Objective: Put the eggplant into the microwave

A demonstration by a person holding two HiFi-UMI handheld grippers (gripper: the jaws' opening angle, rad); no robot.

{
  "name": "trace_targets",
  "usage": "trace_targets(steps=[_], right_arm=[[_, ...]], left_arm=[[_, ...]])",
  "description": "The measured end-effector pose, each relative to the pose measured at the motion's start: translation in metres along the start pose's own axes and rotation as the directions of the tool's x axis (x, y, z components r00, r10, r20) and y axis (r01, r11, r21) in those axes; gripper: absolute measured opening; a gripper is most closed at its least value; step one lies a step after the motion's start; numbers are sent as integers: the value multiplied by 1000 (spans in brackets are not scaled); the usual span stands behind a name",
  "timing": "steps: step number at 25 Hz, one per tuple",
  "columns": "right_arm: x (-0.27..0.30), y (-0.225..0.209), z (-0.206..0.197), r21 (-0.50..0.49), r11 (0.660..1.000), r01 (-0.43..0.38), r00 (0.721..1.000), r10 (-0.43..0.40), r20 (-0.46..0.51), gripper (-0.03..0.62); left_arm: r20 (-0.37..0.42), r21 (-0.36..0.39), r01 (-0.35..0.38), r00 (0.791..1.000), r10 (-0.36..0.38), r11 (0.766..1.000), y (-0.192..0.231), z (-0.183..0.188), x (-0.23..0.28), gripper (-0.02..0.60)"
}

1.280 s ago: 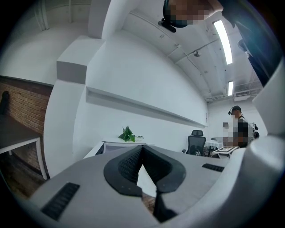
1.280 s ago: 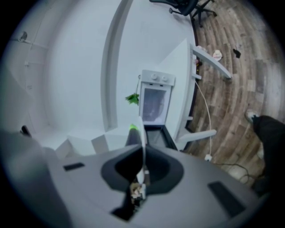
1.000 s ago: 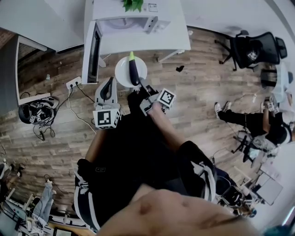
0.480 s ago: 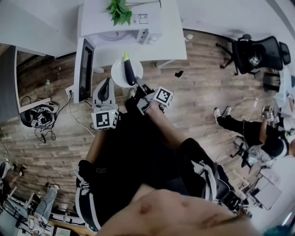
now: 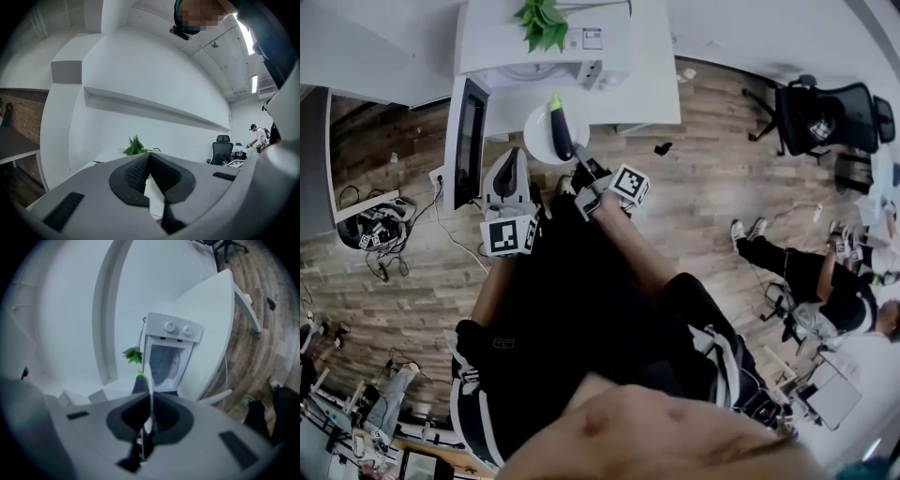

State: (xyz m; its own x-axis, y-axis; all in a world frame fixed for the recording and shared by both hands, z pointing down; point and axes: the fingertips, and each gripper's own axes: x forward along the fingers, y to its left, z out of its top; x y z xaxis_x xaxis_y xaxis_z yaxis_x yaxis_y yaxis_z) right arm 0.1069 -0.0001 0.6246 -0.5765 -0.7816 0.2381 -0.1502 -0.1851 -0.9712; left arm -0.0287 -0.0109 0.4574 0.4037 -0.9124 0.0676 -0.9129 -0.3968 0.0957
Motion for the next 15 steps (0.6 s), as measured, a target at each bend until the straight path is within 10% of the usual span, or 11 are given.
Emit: trace_targets(steps=[15], right_arm=[[42,5,9,30,999,12,996,-14,85,38]], left_arm=[[21,0,73,997,-73,997,44,14,52,32]])
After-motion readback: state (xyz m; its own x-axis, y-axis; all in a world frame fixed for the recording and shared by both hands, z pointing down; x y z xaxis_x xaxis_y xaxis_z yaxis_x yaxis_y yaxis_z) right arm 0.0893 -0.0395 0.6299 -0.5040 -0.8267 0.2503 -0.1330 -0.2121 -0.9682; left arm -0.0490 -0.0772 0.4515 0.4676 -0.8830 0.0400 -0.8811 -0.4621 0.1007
